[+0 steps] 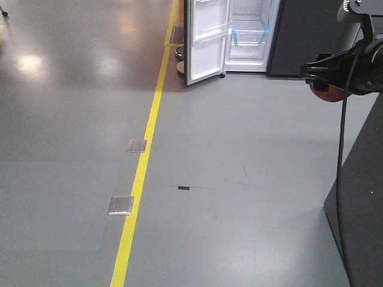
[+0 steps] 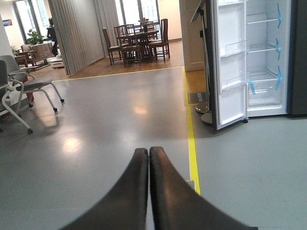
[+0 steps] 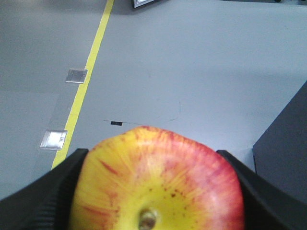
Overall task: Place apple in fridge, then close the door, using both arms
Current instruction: 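Drive toward the open white refrigerator holding the apple in the right gripper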
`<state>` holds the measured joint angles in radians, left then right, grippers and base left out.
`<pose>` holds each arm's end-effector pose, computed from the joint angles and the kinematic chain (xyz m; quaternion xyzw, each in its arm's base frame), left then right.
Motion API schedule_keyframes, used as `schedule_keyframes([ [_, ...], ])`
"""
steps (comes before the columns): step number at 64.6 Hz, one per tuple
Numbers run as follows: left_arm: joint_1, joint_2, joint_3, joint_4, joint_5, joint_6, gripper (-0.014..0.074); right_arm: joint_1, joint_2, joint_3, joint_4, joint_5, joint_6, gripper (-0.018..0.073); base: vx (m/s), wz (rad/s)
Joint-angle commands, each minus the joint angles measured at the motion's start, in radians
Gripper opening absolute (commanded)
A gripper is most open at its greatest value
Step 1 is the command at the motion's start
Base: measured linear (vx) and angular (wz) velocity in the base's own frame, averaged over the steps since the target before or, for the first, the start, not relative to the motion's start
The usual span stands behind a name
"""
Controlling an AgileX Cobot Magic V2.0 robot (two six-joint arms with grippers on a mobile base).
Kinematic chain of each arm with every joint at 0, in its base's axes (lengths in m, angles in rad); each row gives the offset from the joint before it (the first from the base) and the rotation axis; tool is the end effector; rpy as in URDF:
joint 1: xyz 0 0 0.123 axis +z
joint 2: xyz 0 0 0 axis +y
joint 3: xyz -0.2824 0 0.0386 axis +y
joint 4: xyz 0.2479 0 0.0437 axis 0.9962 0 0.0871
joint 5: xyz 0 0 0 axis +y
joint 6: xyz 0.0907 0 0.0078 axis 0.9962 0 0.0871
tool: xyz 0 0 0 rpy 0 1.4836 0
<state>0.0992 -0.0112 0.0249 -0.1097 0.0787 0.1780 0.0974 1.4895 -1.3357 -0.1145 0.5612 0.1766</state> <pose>0.0565 0.0048 0.1982 -0.0078 0.7087 0.0561 0.7032 0.3398 0.0276 0.3596 0.0059 0.8899 0.0133 0.4559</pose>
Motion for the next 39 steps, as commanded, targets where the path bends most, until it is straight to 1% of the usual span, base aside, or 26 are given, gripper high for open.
schedule_keyframes([
  [1, 0.001, -0.016, 0.028, -0.002, -0.069, -0.008, -0.0005, -0.005, -0.041, -0.030, -0.012, -0.070, -0.011, -0.0008, 0.22, -0.05],
  [39, 0.001, -0.016, 0.028, -0.002, -0.069, -0.008, -0.0005, -0.005, -0.041, -0.030, -0.012, -0.070, -0.011, -0.0008, 0.22, -0.04],
])
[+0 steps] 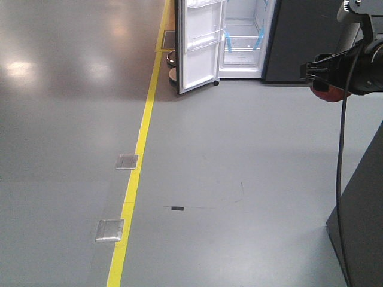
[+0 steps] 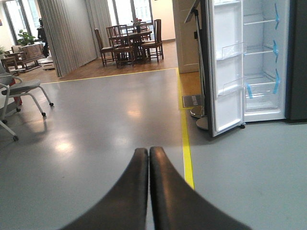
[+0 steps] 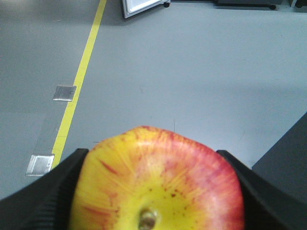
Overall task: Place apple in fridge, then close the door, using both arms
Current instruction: 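Drive toward the open white refrigerator holding the apple in the right gripper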
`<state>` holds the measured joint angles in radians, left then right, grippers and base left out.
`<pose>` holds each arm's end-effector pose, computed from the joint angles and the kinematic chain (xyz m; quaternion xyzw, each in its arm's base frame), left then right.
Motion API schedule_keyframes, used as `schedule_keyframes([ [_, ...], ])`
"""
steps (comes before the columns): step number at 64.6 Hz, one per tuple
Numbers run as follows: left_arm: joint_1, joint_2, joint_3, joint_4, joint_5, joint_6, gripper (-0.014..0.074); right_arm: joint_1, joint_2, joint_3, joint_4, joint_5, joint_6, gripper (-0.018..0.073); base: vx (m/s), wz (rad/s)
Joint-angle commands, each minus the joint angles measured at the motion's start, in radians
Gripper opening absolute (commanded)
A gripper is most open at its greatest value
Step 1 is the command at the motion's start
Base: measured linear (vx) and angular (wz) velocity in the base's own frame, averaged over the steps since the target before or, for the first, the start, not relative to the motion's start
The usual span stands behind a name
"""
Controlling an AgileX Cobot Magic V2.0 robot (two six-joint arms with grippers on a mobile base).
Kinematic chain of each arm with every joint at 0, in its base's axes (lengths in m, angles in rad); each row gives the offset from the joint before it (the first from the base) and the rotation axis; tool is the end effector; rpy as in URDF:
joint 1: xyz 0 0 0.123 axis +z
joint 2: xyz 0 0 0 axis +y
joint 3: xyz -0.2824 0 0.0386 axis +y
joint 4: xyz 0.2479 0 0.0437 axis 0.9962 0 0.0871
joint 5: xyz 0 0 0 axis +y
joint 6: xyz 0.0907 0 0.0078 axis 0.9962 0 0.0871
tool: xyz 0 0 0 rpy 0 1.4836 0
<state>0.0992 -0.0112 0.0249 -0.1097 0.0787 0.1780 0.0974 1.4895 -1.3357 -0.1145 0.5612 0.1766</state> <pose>0.0565 0.0048 0.1982 -0.0078 0.7087 0.0561 0.7032 0.3398 0.0276 0.3596 0.0059 0.8899 0.0133 0.4559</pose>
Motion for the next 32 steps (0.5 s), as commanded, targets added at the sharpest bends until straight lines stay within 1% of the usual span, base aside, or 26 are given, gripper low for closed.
schedule_keyframes([
  [1, 0.001, -0.016, 0.028, -0.002, -0.069, -0.008, -0.0005, -0.005, -0.041, -0.030, -0.012, -0.070, -0.011, -0.0008, 0.21, -0.04],
  [32, 0.001, -0.016, 0.028, -0.002, -0.069, -0.008, -0.0005, -0.005, -0.041, -0.030, -0.012, -0.070, -0.011, -0.0008, 0.21, 0.00],
])
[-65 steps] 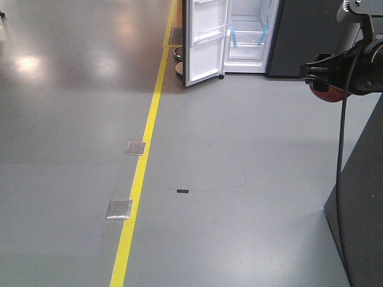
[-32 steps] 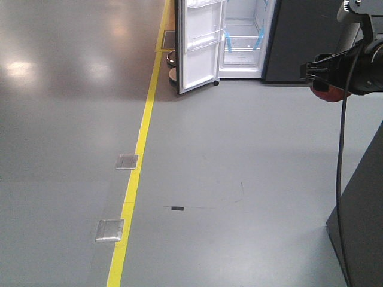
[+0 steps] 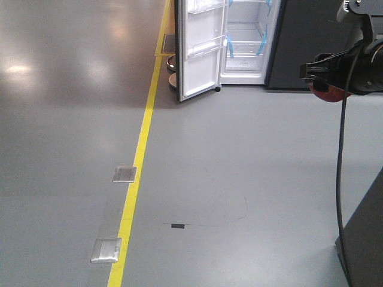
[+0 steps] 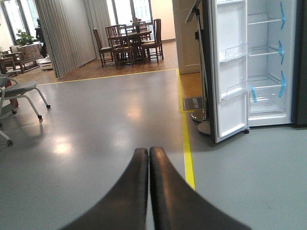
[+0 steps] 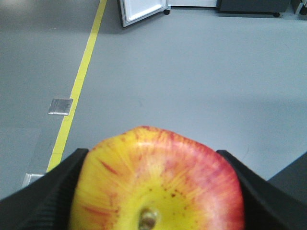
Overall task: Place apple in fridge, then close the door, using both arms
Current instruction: 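Drive toward the open white refrigerator holding the apple in the right gripper, then approach the refrigerator opening with the apple held in the right gripper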
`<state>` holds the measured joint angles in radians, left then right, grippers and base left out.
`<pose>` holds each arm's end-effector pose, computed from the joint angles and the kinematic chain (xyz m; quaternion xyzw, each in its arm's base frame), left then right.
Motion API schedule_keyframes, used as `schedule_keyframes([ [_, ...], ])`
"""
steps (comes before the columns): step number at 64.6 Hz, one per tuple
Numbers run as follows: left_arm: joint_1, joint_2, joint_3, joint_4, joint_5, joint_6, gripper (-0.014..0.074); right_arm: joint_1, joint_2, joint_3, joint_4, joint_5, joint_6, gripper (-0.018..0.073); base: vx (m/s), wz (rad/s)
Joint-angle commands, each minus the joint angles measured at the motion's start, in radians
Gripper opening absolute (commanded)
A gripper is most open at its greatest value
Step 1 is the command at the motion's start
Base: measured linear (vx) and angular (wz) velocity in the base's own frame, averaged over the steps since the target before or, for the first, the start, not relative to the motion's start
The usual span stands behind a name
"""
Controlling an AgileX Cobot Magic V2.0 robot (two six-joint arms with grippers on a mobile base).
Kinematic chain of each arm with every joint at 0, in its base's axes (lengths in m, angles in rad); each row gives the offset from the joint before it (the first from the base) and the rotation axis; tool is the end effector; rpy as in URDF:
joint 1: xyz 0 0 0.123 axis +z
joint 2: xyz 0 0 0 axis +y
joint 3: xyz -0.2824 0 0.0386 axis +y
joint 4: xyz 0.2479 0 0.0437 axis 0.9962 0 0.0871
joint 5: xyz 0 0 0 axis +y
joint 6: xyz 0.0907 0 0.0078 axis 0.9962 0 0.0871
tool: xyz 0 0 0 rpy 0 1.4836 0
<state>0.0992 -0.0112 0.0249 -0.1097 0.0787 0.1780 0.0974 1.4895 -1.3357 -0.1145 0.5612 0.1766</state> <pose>0.0565 0.0048 0.1982 -0.0078 0.7087 0.0561 0.7032 0.3398 0.0276 0.3596 0.0059 0.8899 0.0133 0.4559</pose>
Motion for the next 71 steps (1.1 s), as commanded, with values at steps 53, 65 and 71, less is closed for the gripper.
schedule_keyframes([
  [53, 0.001, -0.016, 0.028, -0.002, -0.069, -0.008, -0.0005, -0.005, -0.041, -0.030, -0.012, -0.071, -0.011, -0.0008, 0.21, -0.01],
  [65, 0.001, -0.016, 0.028, -0.002, -0.069, -0.008, -0.0005, -0.005, -0.041, -0.030, -0.012, -0.071, -0.011, -0.0008, 0.20, -0.04],
  [71, 0.001, -0.016, 0.028, -0.002, -0.069, -0.008, -0.0005, -0.005, -0.041, -0.030, -0.012, -0.071, -0.011, -0.0008, 0.20, -0.04],
])
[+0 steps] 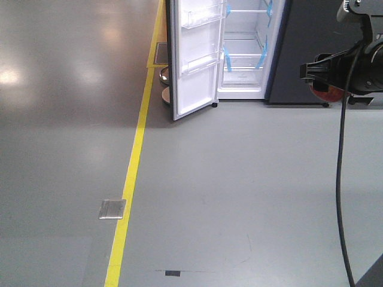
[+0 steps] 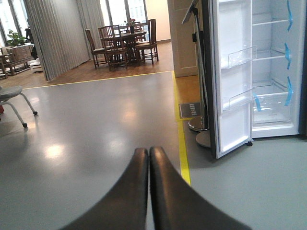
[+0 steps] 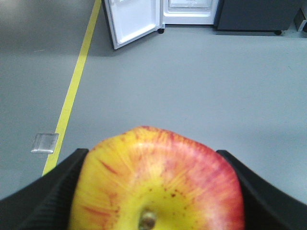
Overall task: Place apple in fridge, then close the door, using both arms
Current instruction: 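Approach the refrigerator opening with the apple held in the right gripper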
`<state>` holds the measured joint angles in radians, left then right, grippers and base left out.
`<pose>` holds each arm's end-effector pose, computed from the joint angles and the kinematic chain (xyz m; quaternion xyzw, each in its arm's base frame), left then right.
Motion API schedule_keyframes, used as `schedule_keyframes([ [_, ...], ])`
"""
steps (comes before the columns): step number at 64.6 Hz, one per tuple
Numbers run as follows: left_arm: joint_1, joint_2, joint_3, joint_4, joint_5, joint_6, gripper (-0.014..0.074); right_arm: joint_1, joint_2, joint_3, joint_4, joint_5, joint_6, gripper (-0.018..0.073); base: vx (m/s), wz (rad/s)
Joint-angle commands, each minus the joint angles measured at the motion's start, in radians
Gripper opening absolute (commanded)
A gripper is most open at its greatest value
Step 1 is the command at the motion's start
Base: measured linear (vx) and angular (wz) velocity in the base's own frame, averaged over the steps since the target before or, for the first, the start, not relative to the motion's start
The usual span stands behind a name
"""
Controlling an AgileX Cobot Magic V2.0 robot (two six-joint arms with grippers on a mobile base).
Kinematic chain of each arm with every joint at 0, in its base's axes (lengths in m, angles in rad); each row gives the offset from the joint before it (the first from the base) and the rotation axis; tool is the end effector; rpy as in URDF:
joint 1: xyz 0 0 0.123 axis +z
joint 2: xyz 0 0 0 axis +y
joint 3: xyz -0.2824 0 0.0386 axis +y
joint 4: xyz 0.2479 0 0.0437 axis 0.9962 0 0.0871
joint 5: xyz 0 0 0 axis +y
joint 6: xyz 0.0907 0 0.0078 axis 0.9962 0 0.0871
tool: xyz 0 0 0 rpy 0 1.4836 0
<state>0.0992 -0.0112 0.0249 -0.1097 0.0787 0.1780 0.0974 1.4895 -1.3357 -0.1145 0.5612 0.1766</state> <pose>0.0565 0.0048 0.1982 -0.0078 0.7087 0.0561 0.7032 0.3398 0.0276 0.3596 0.0059 0.8899 0.0133 0.4559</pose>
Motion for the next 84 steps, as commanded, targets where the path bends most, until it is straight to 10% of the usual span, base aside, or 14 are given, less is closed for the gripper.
schedule_keyframes([
  [1, 0.001, -0.016, 0.028, -0.002, -0.069, -0.008, -0.0005, -0.005, -0.041, -0.030, -0.012, -0.071, -0.011, -0.0008, 0.20, -0.05],
  [84, 0.001, -0.016, 0.028, -0.002, -0.069, -0.008, -0.0005, -0.005, -0.041, -0.030, -0.012, -0.070, -0.011, -0.0008, 0.19, -0.02],
])
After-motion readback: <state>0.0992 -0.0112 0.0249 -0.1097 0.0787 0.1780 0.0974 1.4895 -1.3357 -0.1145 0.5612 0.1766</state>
